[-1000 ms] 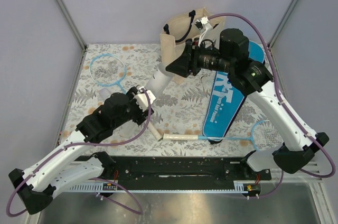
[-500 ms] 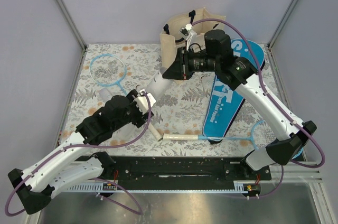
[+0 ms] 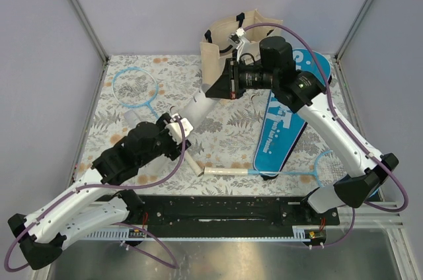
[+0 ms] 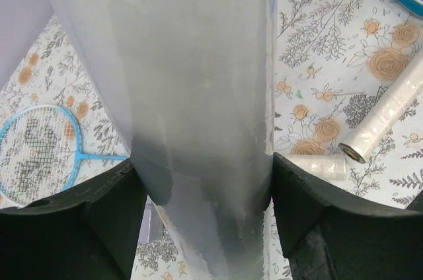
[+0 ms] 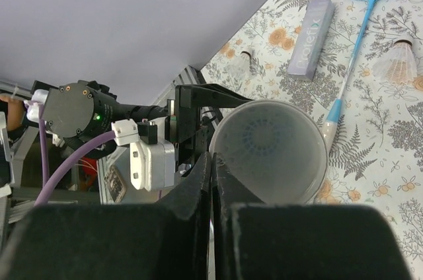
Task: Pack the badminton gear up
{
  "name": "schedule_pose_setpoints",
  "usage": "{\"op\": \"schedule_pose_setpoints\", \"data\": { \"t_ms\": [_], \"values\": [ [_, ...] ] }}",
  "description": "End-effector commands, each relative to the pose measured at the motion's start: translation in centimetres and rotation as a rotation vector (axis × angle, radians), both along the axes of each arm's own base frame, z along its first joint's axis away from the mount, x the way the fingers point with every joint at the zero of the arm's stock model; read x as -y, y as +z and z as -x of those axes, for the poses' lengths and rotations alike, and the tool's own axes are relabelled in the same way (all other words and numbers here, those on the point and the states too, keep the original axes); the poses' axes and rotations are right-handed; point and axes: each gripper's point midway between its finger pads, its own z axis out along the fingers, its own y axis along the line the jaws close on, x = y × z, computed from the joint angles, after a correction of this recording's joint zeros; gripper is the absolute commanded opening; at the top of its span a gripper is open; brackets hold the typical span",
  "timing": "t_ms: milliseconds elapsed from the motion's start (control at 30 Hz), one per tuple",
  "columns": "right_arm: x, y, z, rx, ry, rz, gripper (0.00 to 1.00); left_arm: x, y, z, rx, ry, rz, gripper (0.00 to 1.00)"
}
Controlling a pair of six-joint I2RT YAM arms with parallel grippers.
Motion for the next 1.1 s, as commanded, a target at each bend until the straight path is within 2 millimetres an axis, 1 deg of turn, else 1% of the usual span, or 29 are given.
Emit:
{"op": "schedule_pose_setpoints", "data": {
  "t_ms": [0, 100, 233, 367, 433, 500, 567, 633, 733, 767, 800, 833, 900, 1000, 1033, 1067],
  "values": [
    [2.1, 4.4, 0.0, 0.033, -0.038, -0.111, 0.00, -0.4, 0.7, -0.6, 0.034, 0.053, 0.044, 0.41],
    [2.6, 5.1, 0.2, 0.025, -0.022, -0.145, 0.00, -0.4, 0.6, -0.5, 0.035, 0.050, 0.048, 0.40],
    [3.0, 5.2, 0.4, 0.019, -0.012, -0.165, 0.00, -0.6, 0.5, -0.4, 0.039, 0.056, 0.058, 0.39],
    [3.8, 5.4, 0.1, 0.025, -0.047, -0.179, 0.00, -0.8, 0.5, -0.4, 0.039, 0.078, 0.072, 0.39],
    [4.2, 4.9, -0.5, 0.032, -0.087, -0.171, 0.00, -1.1, 0.6, -0.6, 0.043, 0.104, 0.080, 0.39],
    [4.7, 3.5, -1.4, 0.033, -0.147, -0.138, 0.00, -2.1, 1.0, -1.2, 0.073, 0.173, 0.093, 0.40],
    [5.4, 0.5, -2.7, 0.020, -0.229, -0.063, 0.00, -2.9, 1.6, -1.7, 0.107, 0.230, 0.113, 0.41],
    [6.1, -3.1, -4.0, -0.014, -0.308, 0.009, 0.00, -4.0, 2.5, -2.2, 0.163, 0.295, 0.133, 0.41],
    [6.5, -8.5, -5.3, -0.090, -0.371, 0.099, 0.00, -5.9, 4.1, -2.6, 0.247, 0.381, 0.157, 0.41],
    [6.4, -10.0, -5.7, -0.115, -0.384, 0.119, 0.00, -6.3, 4.6, -2.7, 0.271, 0.396, 0.169, 0.41],
    [6.3, -11.9, -5.9, -0.143, -0.394, 0.145, 0.00, -6.5, 5.1, -2.6, 0.295, 0.401, 0.184, 0.41],
    [5.9, -12.9, -6.0, -0.155, -0.394, 0.157, 0.00, -6.7, 5.6, -2.5, 0.316, 0.400, 0.202, 0.41],
    [5.1, -16.2, -6.4, -0.183, -0.418, 0.205, 0.00, -6.6, 6.0, -2.1, 0.344, 0.379, 0.244, 0.41],
    [3.3, -20.1, -6.7, -0.198, -0.430, 0.258, 0.02, -6.3, 6.1, -1.5, 0.359, 0.335, 0.290, 0.41],
    [2.8, -21.0, -6.8, -0.201, -0.436, 0.272, 0.02, -6.3, 6.0, -1.4, 0.360, 0.331, 0.299, 0.41],
    [2.4, -22.7, -6.9, -0.216, -0.444, 0.296, 0.03, -6.3, 6.0, -1.3, 0.360, 0.331, 0.307, 0.41]
  ]
}}
